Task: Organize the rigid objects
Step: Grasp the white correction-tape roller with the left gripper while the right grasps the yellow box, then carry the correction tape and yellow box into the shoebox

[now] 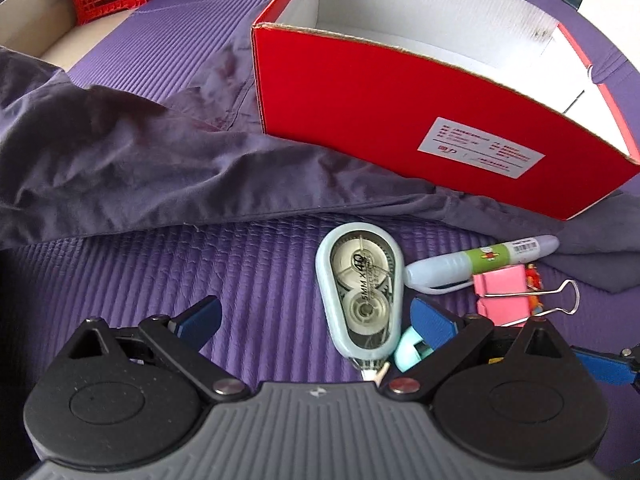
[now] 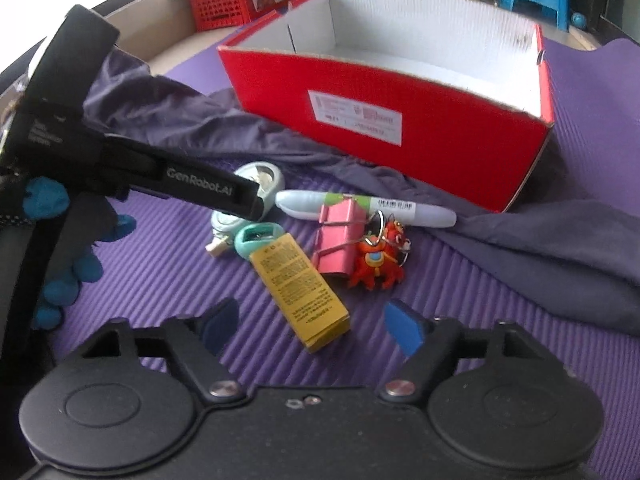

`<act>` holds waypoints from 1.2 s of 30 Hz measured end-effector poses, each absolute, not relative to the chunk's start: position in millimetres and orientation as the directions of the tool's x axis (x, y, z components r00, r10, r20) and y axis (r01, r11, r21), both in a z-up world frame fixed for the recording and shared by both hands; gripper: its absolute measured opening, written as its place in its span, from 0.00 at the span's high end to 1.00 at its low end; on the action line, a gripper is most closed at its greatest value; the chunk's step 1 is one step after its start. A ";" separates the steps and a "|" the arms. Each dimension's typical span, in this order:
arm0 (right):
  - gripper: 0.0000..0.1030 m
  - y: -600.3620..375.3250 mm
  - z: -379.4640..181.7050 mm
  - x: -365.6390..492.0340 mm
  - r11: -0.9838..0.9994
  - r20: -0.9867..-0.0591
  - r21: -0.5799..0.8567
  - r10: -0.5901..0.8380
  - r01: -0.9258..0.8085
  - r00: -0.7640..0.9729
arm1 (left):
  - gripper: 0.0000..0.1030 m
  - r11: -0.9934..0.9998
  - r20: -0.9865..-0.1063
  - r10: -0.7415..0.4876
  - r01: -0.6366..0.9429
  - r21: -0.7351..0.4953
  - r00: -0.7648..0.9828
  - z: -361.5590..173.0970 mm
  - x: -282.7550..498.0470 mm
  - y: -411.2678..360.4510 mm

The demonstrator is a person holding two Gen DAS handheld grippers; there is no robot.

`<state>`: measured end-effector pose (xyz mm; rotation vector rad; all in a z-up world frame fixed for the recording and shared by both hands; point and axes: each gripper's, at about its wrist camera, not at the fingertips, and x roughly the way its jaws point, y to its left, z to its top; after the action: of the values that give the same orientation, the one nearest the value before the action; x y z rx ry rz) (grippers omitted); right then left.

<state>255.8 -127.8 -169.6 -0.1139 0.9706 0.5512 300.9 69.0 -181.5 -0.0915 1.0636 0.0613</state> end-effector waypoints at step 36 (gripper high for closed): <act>0.72 -114.8 -173.2 252.3 0.867 -0.813 0.207 0.410 -0.453 0.413 | 0.51 0.995 -0.838 -0.002 -0.080 -0.055 0.546 -169.9 286.6 70.4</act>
<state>252.3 -114.8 -173.2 -0.0474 1.0081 0.5426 286.6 70.4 -169.9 -0.0904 0.9924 0.0461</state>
